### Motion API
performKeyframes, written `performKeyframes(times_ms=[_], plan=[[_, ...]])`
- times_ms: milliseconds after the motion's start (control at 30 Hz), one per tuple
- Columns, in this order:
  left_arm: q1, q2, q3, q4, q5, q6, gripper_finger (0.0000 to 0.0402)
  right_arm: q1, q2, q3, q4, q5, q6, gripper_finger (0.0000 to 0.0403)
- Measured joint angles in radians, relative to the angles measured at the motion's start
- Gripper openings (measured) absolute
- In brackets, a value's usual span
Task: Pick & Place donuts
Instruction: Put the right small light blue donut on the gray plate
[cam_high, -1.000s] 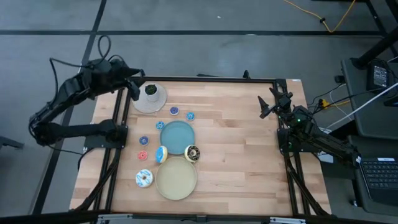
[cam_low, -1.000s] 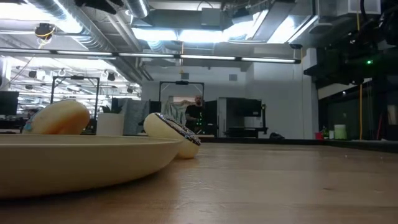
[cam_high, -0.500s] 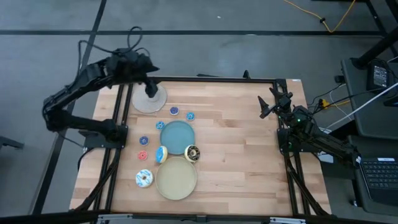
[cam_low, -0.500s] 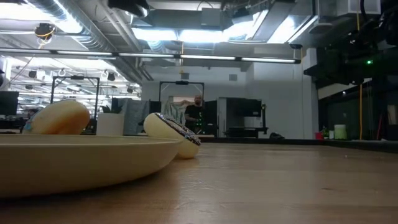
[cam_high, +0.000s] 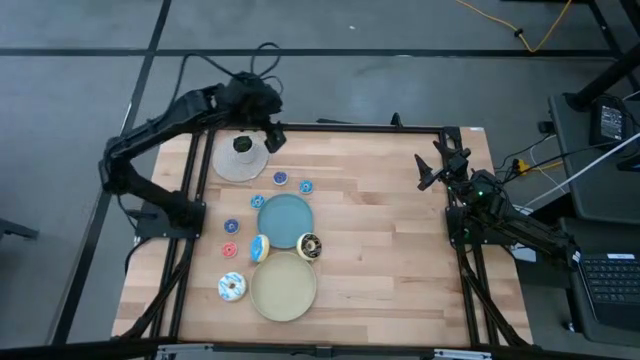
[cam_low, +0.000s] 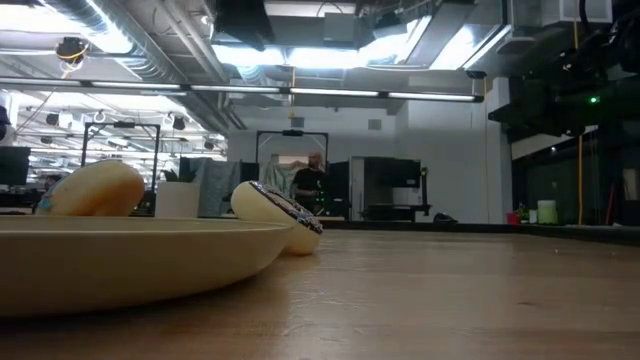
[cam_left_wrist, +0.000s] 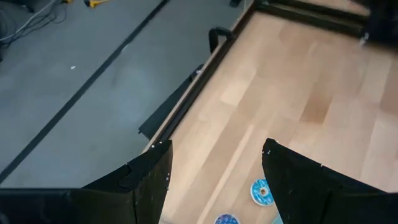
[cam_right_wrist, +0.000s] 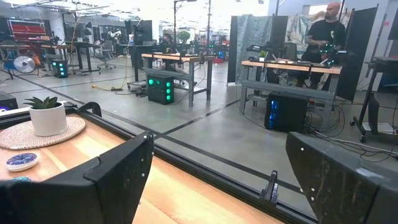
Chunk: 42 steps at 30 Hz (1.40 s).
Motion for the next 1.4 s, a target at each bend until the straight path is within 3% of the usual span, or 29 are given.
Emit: performKeyframes(times_ms=[300,600,933,1400], plan=[[-0.027,0.171,0.148,-0.112,0.004,0.164,0.0239,0.000,0.000,0.000,0.000,0.000,0.000,0.0365],[-0.040,0.318,0.259,-0.218,0.076,0.336,0.0239,0.000,0.000,0.000,0.000,0.000,0.000,0.0365],[-0.053,0.433,0.268,-0.301,0.073,0.445,0.0239,0.000,0.000,0.000,0.000,0.000,0.000,0.0365],[-0.068,0.601,0.267,-0.302,0.074,0.415,0.0239,0.000,0.000,0.000,0.000,0.000,0.000,0.0365]])
